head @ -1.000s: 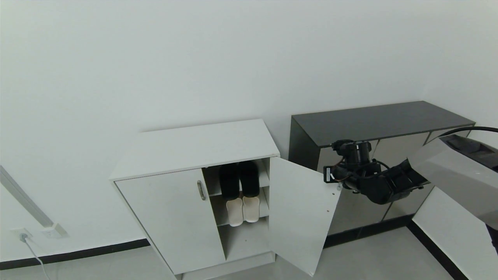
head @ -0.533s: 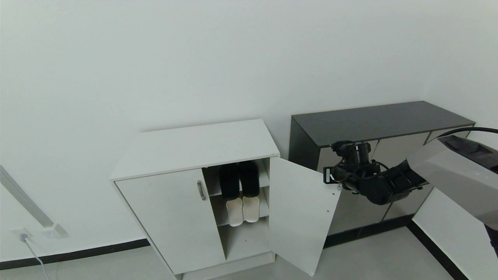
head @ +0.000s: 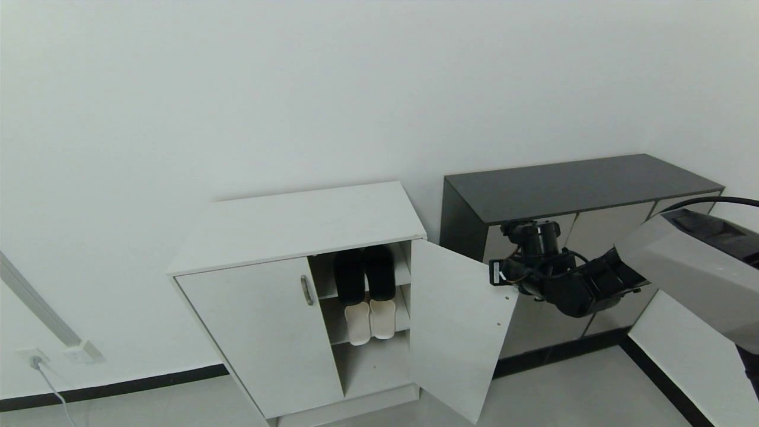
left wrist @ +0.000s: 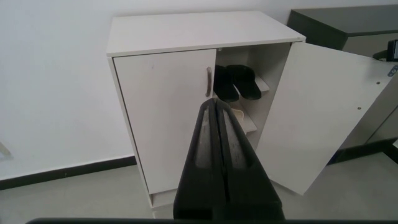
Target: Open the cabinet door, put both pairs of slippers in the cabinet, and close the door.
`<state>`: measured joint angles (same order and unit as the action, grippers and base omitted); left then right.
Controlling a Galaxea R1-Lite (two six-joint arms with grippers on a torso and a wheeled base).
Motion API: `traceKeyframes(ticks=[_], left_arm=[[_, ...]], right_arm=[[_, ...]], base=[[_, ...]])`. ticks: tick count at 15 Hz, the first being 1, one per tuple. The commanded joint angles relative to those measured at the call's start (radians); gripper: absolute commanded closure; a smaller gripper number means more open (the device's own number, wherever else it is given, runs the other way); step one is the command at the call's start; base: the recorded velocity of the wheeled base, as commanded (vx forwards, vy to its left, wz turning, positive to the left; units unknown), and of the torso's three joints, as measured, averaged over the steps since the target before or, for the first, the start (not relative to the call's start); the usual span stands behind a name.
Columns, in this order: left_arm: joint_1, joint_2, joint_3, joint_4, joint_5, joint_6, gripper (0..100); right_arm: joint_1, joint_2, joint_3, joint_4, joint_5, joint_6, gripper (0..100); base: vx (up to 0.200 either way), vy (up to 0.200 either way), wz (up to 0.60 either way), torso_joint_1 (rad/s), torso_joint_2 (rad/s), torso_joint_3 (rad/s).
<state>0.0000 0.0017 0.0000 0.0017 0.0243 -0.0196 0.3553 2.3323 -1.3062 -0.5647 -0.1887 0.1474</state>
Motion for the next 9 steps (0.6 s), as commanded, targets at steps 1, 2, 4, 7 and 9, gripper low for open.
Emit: traceKeyframes(ticks=[1,2,4,7,9], left_arm=[[0.000,0.000,0.000,0.000,0.000,0.000,100],[0.000,0.000,0.000,0.000,0.000,0.001,100],[0.000,0.000,0.000,0.000,0.000,0.001,100],[0.000,0.000,0.000,0.000,0.000,0.001,100],[0.000,0.000,0.000,0.000,0.000,0.000,100]], right_arm=[[0.027,-0.005,0.022,-0.001,0.000,0.000,100],[0.040,-0.014,0.031,-0.003,0.000,0.001,100],[0.086,-0.062,0.070,-0.001,-0.001,0.018,100],[0.148,-0.125,0.128,-0.001,0.000,0.034,100],[0.200,-0.154,0.165,-0.003,0.000,0.037,100]], base=[[0.000,0.000,0.00,0.000,0.00,0.000],[0.000,0.000,0.00,0.000,0.00,0.000],[0.000,0.000,0.00,0.000,0.00,0.000],[0.000,0.000,0.00,0.000,0.00,0.000],[0.000,0.000,0.00,0.000,0.00,0.000]])
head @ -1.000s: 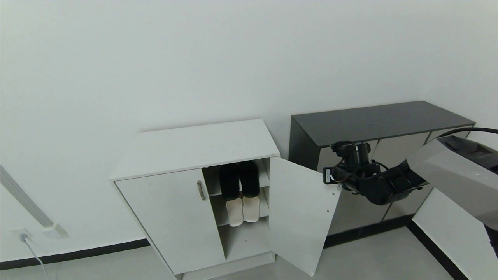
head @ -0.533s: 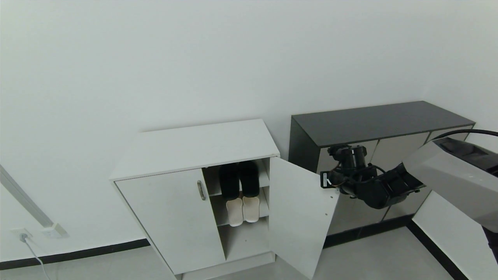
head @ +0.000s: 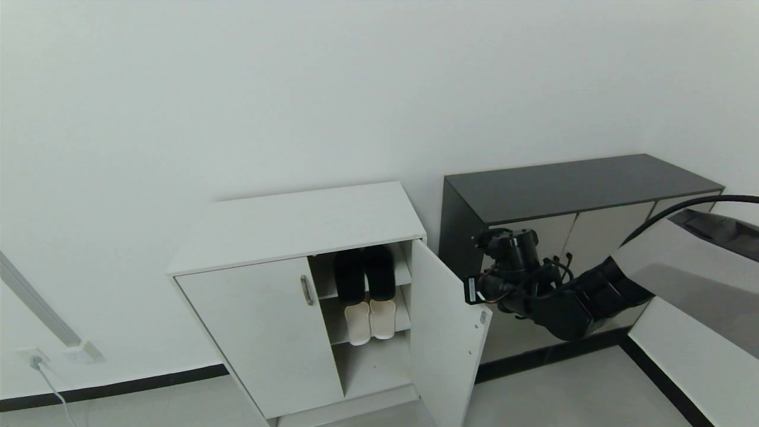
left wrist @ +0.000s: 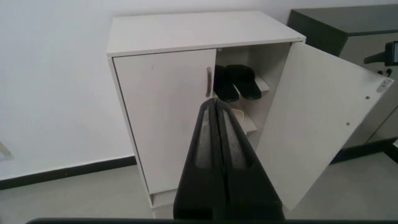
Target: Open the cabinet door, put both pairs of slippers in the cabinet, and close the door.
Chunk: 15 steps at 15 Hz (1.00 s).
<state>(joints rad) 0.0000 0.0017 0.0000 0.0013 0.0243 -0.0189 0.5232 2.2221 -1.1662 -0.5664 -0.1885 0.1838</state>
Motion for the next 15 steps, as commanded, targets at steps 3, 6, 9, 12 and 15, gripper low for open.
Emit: traceKeyframes(ticks=[3,6,9,12,15], left_arm=[[0.000,0.000,0.000,0.000,0.000,-0.001,100],[0.000,0.000,0.000,0.000,0.000,-0.001,100],[0.000,0.000,0.000,0.000,0.000,-0.003,100],[0.000,0.000,0.000,0.000,0.000,-0.003,100],[0.000,0.000,0.000,0.000,0.000,-0.003,100]], right_arm=[[0.101,-0.096,0.056,0.000,0.001,0.019,100],[0.167,-0.150,0.092,-0.001,0.000,0.017,100],[0.212,-0.182,0.145,-0.050,0.018,-0.009,100],[0.215,-0.191,0.178,-0.061,0.021,-0.049,100],[0.215,-0.193,0.178,-0.063,0.023,-0.047,100]], base=[[0.000,0.000,0.00,0.000,0.00,0.000],[0.000,0.000,0.00,0.000,0.00,0.000],[0.000,0.000,0.00,0.000,0.00,0.000],[0.000,0.000,0.00,0.000,0.00,0.000],[0.000,0.000,0.00,0.000,0.00,0.000]])
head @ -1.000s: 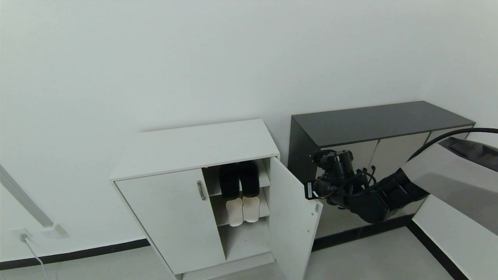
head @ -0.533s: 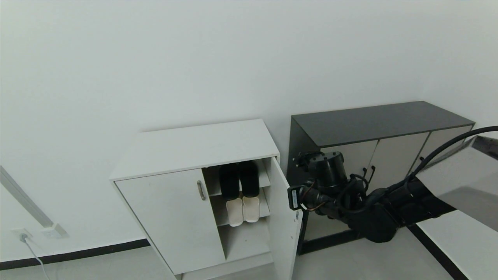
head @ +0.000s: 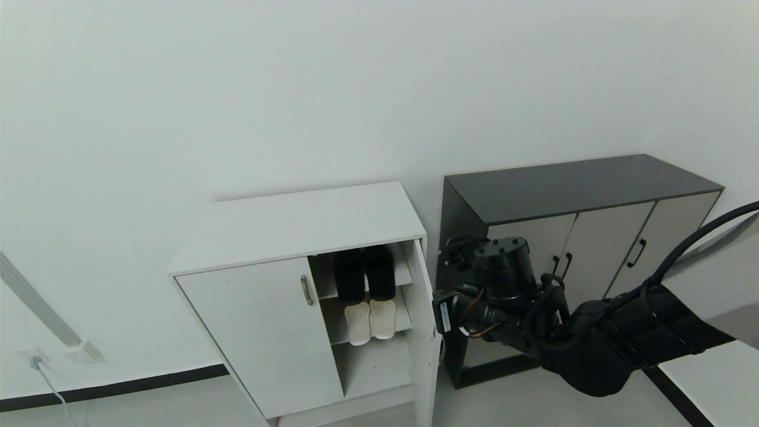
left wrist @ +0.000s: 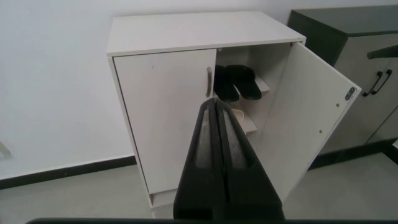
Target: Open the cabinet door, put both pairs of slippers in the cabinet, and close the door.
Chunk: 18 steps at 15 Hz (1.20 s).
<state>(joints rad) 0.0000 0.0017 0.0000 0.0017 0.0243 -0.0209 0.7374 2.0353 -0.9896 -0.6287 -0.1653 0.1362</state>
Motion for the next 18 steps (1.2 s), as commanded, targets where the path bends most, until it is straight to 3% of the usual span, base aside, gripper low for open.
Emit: traceKeyframes(ticks=[1,4,12,18], left_arm=[[0.000,0.000,0.000,0.000,0.000,-0.001,100],[0.000,0.000,0.000,0.000,0.000,-0.001,100],[0.000,0.000,0.000,0.000,0.000,-0.001,100],[0.000,0.000,0.000,0.000,0.000,-0.001,100]], right_arm=[[0.000,-0.006,0.002,-0.002,-0.002,-0.001,100],[-0.007,0.000,0.009,-0.029,-0.005,-0.003,100],[-0.139,0.217,-0.014,-0.137,0.003,-0.046,100],[-0.086,0.270,-0.060,-0.137,0.064,-0.027,100]], base=[[0.000,0.000,0.00,0.000,0.00,0.000],[0.000,0.000,0.00,0.000,0.00,0.000],[0.000,0.000,0.00,0.000,0.00,0.000],[0.000,0.000,0.00,0.000,0.00,0.000]])
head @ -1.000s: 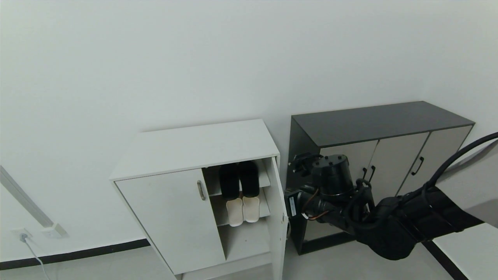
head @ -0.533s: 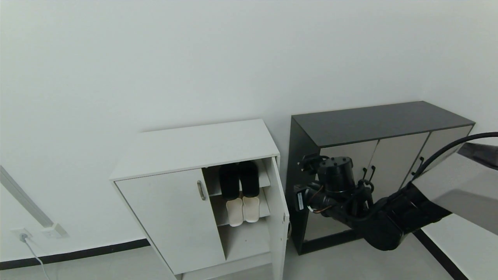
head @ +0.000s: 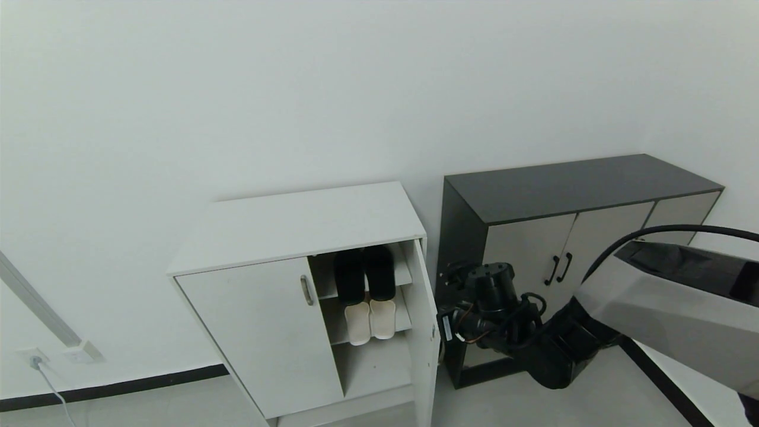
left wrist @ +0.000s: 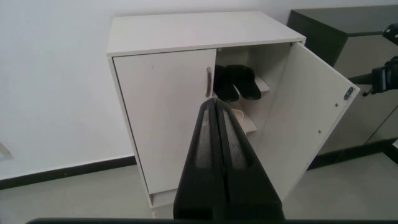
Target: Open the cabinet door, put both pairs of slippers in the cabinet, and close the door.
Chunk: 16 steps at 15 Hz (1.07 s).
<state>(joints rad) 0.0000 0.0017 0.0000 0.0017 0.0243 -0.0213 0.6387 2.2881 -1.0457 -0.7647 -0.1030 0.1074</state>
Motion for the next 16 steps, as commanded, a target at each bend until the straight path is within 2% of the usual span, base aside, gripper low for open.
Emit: traceKeyframes(ticks=[1,6,8,13,16], left_arm=[[0.000,0.000,0.000,0.000,0.000,0.000,100],[0.000,0.000,0.000,0.000,0.000,0.000,100],[0.000,0.000,0.000,0.000,0.000,0.000,100],[0.000,0.000,0.000,0.000,0.000,0.000,100],[0.000,0.000,0.000,0.000,0.000,0.000,100]], right_arm=[[0.032,0.011,-0.003,-0.001,0.006,0.005,100],[0.125,-0.119,0.049,-0.025,0.100,0.055,100],[0.147,-0.168,0.079,-0.035,0.108,0.044,100],[0.147,-0.202,0.095,-0.036,0.106,0.018,100],[0.156,-0.199,0.115,-0.036,0.106,0.014,100]], base=[[0.000,0.000,0.00,0.000,0.00,0.000],[0.000,0.000,0.00,0.000,0.00,0.000],[0.000,0.000,0.00,0.000,0.00,0.000],[0.000,0.000,0.00,0.000,0.00,0.000],[0.000,0.000,0.60,-0.001,0.00,0.004]])
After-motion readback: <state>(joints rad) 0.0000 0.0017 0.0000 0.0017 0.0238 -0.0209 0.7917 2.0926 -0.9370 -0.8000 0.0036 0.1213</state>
